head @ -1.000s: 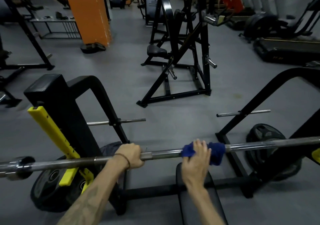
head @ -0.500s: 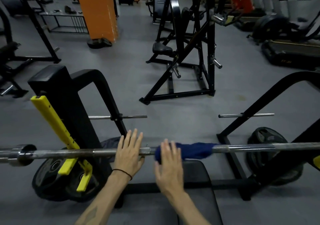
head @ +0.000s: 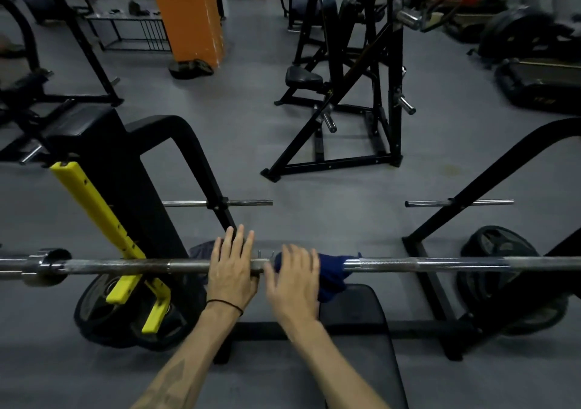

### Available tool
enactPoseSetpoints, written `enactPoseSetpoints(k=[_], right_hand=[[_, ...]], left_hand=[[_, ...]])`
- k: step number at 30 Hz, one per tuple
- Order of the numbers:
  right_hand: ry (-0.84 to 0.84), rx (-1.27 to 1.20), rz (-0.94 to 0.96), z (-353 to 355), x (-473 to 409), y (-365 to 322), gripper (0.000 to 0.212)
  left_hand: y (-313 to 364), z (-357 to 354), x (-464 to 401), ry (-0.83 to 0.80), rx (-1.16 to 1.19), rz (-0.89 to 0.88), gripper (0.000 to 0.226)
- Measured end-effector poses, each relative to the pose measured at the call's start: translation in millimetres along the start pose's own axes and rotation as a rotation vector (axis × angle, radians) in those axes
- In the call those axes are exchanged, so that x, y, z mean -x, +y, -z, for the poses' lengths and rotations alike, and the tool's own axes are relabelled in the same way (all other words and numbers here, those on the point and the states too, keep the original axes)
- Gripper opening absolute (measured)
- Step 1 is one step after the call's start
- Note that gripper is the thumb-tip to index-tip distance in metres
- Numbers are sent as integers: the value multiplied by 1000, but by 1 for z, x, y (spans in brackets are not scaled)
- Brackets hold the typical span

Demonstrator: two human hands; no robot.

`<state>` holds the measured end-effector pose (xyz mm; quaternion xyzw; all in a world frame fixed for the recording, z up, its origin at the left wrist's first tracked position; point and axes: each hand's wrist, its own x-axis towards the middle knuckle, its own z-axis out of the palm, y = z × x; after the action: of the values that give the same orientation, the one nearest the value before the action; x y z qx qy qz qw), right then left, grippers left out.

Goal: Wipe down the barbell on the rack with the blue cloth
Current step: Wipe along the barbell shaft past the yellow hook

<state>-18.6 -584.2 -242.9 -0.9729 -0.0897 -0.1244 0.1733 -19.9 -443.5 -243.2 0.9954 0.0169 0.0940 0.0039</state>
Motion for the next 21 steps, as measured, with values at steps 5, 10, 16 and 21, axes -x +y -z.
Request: enactPoseSetpoints(k=[5,10,16,21], right_hand=[[35,52,338,14,-5,89,54],[307,-63,-200,10,-4,89,42],[55,-46,361,-2,1,47,59],[215,-28,72,16,6,123,57]], left_hand=[[-9,-1,3,4,3,-11,105],[-3,-1,0,-1,8,-4,103],[-11,-6,1,57,31,-55,109],[-12,-7,0,107,46,-91,95]])
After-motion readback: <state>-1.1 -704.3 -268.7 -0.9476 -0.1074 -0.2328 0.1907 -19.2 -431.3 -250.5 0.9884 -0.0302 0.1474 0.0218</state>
